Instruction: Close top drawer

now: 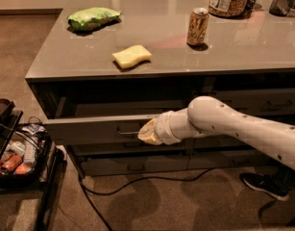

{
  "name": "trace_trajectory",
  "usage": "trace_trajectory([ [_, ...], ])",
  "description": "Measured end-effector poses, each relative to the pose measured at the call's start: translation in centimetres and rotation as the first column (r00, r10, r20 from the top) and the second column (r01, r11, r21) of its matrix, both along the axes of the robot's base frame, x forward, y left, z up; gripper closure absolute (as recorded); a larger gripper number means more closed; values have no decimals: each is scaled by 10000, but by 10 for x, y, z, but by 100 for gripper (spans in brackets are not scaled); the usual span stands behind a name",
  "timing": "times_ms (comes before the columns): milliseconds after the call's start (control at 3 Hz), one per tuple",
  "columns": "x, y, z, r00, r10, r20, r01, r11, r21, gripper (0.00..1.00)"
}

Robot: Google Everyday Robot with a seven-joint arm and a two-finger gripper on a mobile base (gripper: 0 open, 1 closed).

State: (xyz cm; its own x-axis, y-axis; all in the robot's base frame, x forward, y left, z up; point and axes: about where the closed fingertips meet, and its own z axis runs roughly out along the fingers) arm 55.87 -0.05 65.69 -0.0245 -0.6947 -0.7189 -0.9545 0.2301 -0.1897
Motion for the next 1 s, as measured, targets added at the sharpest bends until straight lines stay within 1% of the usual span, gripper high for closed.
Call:
trace_trajectory([
  [333,13,5,-2,9991,-323,292,328,9993,-156,100],
  [667,48,13,-6,9927,-880,824,905,9955,-266,100],
  [1000,48,12,-6,9927,-880,824,905,9955,-266,100],
])
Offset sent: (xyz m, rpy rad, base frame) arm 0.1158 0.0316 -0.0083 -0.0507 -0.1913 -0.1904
